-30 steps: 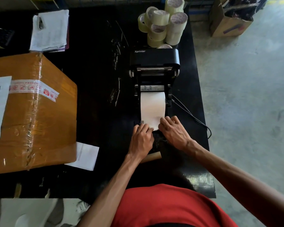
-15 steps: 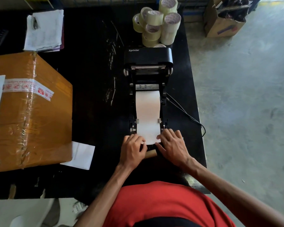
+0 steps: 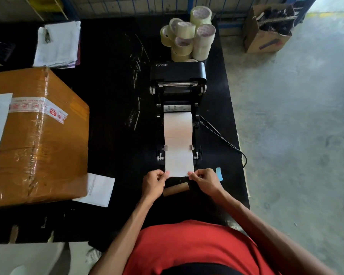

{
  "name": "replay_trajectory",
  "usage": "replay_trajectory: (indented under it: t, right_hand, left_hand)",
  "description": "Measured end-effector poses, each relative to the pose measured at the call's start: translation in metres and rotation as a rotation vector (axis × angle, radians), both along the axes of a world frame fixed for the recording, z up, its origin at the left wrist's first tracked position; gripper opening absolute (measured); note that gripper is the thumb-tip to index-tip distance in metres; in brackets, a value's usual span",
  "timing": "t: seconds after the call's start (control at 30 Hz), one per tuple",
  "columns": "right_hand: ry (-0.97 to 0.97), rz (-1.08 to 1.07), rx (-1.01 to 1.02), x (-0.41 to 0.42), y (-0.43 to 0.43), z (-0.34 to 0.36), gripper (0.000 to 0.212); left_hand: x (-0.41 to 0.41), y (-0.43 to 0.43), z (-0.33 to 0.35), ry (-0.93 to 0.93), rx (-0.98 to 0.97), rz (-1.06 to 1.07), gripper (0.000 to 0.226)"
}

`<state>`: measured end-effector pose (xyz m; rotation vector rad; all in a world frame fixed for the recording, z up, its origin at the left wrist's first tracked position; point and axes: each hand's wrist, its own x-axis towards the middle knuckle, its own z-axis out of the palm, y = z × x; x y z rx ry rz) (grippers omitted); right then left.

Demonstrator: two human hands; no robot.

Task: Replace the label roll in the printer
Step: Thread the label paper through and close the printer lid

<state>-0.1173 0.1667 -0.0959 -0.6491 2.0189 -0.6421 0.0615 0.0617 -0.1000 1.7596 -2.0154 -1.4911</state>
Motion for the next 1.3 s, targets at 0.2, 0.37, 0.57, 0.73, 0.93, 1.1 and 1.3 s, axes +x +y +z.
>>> replay_trajectory:
  t: [0.2,0.37,0.57,0.73,0.93,1.1,1.3]
  right_hand:
    - [0.047,0.097,0.018,0.000,0.009,0.003,0.035]
    - [0.010,0.149,0.003,-0.005,0.014,0.004,0.032]
    - [0.094,0.283,0.199,-0.014,0.007,0.010,0.052]
    - [0.417,-0.042,0.103,-0.068,-0.030,0.062,0.066]
    - [0.208,-0.220,-0.285,-0.124,-0.141,0.138,0.053]
    - [0.028,-0.147,-0.209,-0.113,-0.170,0.156,0.074]
    - [0.082,-0.187,-0.315,-0.072,-0.101,0.138,0.061]
  left_hand:
    - [0.010,0.006,-0.002,-0.055,-0.043,-0.158,0.033]
    - [0.016,0.006,-0.002,-0.035,-0.016,-0.197,0.030]
    - [0.022,-0.001,0.006,-0.165,-0.037,-0.254,0.041]
    - [0.015,-0.060,0.051,-0.234,-0.220,-0.054,0.044]
    - [-0.073,-0.171,0.137,0.232,-0.187,0.283,0.055]
    - [-0.114,-0.176,0.150,0.141,-0.164,0.189,0.058]
    - [-0.067,-0.113,0.120,0.139,-0.283,0.216,0.060]
